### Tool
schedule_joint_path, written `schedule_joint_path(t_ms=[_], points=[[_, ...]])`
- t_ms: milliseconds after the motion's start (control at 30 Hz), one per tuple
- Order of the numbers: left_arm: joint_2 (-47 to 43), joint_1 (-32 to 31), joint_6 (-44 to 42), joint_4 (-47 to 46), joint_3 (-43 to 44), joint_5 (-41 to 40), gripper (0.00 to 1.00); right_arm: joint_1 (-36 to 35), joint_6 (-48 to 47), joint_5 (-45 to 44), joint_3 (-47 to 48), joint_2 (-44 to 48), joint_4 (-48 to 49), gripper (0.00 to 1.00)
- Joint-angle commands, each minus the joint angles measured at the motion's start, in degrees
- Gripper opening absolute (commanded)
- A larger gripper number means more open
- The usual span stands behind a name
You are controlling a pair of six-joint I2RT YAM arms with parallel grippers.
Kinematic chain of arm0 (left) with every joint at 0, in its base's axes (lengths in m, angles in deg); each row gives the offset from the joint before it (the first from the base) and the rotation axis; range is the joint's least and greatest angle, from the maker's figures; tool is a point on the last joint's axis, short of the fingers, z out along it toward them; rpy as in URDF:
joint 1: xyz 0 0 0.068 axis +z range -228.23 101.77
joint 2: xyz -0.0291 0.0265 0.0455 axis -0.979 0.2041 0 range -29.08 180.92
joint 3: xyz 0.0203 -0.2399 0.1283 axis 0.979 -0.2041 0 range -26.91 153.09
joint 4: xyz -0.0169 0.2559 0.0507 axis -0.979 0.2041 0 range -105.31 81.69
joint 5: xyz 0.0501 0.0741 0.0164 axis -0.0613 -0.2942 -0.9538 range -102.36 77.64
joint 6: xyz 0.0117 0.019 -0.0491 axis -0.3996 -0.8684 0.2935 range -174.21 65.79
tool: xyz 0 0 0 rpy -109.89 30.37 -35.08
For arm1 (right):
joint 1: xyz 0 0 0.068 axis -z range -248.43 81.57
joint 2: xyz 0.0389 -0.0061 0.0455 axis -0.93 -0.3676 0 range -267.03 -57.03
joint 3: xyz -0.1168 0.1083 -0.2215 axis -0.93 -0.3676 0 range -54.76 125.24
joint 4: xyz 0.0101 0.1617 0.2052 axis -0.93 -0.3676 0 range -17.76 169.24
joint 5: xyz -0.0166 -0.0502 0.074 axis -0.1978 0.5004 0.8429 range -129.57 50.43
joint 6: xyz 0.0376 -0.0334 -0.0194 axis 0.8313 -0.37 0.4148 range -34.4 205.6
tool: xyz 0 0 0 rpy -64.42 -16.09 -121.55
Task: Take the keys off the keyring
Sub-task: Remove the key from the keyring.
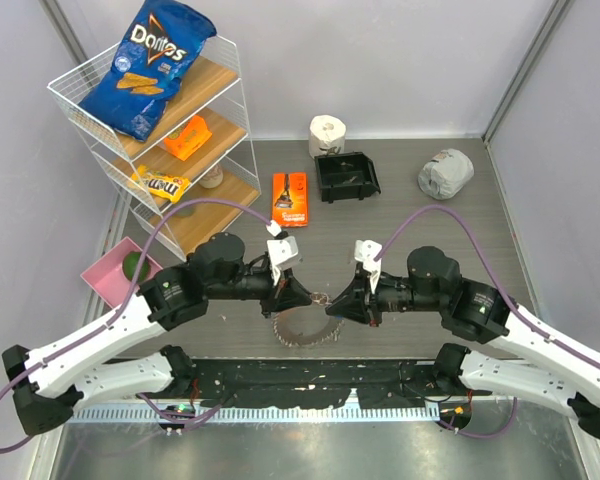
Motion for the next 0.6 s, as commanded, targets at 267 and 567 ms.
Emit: schedule_joint_path(t_ms=[267, 567], points=[[-6.1, 2.9, -6.3, -10.1, -8.4, -7.1, 0.00, -2.0, 1.3, 3.4, -0.4, 6.8, -0.9, 0.05], [-5.0, 2.7, -8.5, -11.9, -10.2, 2.9, 0.06, -2.0, -4.3, -3.5, 8.0, 5.0, -2.5, 0.05]])
